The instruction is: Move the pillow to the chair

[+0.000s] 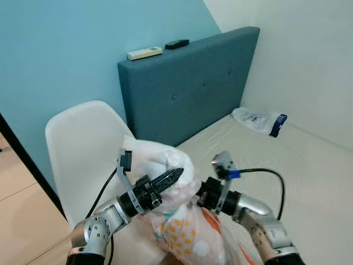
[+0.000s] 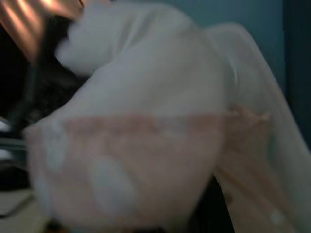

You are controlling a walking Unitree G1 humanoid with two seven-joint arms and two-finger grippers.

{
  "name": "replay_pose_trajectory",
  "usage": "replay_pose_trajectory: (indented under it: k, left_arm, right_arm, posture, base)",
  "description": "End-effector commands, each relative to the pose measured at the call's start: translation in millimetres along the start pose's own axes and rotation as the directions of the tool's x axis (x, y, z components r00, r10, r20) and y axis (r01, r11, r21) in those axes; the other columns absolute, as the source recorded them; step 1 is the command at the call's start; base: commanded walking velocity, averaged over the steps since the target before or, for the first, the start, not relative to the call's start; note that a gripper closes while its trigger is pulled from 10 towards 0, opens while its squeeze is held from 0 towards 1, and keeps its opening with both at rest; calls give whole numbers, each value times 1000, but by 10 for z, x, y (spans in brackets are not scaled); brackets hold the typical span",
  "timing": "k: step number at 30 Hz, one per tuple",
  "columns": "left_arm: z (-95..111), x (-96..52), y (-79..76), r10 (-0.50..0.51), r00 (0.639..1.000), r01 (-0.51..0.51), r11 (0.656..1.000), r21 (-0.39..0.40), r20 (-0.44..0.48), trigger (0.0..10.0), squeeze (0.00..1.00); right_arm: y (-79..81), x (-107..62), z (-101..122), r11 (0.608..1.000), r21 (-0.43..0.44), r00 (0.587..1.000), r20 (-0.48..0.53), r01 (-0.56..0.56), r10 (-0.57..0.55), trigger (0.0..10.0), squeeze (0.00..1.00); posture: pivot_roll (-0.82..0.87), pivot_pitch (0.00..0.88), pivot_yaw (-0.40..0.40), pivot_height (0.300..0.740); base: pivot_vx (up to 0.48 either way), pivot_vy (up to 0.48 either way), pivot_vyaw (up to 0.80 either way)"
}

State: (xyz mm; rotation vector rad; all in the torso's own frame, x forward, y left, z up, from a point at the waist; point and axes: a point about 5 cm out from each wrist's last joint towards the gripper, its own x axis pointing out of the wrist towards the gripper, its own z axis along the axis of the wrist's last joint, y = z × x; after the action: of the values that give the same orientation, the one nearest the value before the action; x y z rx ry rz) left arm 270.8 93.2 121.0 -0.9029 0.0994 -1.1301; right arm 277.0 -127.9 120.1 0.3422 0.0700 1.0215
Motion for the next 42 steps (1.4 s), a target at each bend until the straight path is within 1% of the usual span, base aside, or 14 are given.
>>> replay_pose_trajectory:
  k: [1, 2, 6, 9, 12, 17, 18, 20, 21, 22, 26, 30, 36, 42]
  left_arm:
    - [-132, -24, 69, 58, 997, -60, 997, -40, -55, 0, 0]
    - [-130, -23, 73, 61, 997, -63, 997, -39, -54, 0, 0]
    - [-100, -6, 96, 77, 996, -78, 996, -32, -34, 0, 0]
    - [-60, 10, 121, 95, 995, -95, 995, -24, -12, 0, 0]
    - [6, 13, 196, 147, 989, -147, 989, -15, 21, 0, 0]
    - [28, -3, 265, 192, 980, -191, 981, -18, 51, 0, 0]
    - [38, -2, 275, 202, 978, -201, 979, -17, 60, 1137, 0]
    - [46, -1, 283, 210, 975, -209, 978, -16, 67, 1137, 0]
    - [74, 2, 312, 237, 967, -237, 971, -13, 90, 10000, 627]
    - [103, 4, 335, 256, 960, -256, 967, -16, 116, 10000, 1000]
    - [181, 10, 355, 261, 950, -260, 965, -28, 172, 10000, 1000]
    - [249, -40, 391, 283, 933, -280, 959, -44, 222, 10000, 1000]
    - [235, -81, 413, 296, 928, -292, 955, -52, 228, 10000, 1000]
    - [250, -172, 492, 351, 898, -342, 936, -84, 266, 10000, 1000]
  right_arm:
    - [210, 108, 395, 981, -65, 964, 184, -183, 192, 0, 0]
    - [225, 82, 442, 977, -57, 954, 212, -203, 211, 0, 0]
    - [139, 41, 568, 987, -41, 942, 293, -155, 161, 0, 0]
    - [72, 49, 639, 993, -34, 937, 331, -110, 115, 0, 0]
    - [-14, 93, 757, 998, -6, 913, 405, -57, 55, 0, 0]
    - [-76, 138, 812, 999, 29, 895, 447, -27, 11, 0, 0]
    - [-83, 152, 814, 999, 28, 896, 445, -20, 6, 0, 0]
    - [-89, 161, 816, 999, 28, 896, 444, -16, 2, 0, 0]
    - [-92, 177, 820, 999, 29, 896, 445, -15, 0, 0, 0]
    - [-94, 191, 824, 999, 29, 896, 445, -15, 1, 0, 0]
    - [-101, 213, 845, 999, 30, 894, 448, -16, 1, 0, 0]
    - [-119, 224, 891, 1000, 28, 887, 462, -12, -2, 0, 0]
    - [-115, 244, 917, 1000, 23, 885, 466, -20, 7, 0, 0]
    - [-109, 256, 919, 999, 23, 884, 468, -30, 15, 0, 0]
  posture:
    - [-25, 0, 0, 740]
    - [-25, 0, 0, 740]
    - [-24, 0, 1, 740]
    - [-22, 0, 0, 740]
    - [-19, 0, 0, 740]
    - [-16, 0, 0, 740]
    - [-15, 0, 0, 740]
    - [-15, 0, 0, 740]
    - [-12, 0, -1, 740]
    - [-11, 0, -1, 740]
    - [-8, 0, 0, 740]
    - [-4, 0, -1, 740]
    - [-1, 0, -3, 740]
    - [3, 0, -5, 740]
  base:
    - [0, 0, 0]
    - [0, 0, 0]
    - [0, 0, 0]
    - [0, 0, 0]
    - [0, 0, 0]
    - [0, 0, 0]
    - [0, 0, 0]
    - [0, 0, 0]
    - [0, 0, 0]
    - [0, 0, 0]
    - [0, 0, 0]
    - [0, 0, 0]
    - [0, 0, 0]
    - [0, 0, 0]
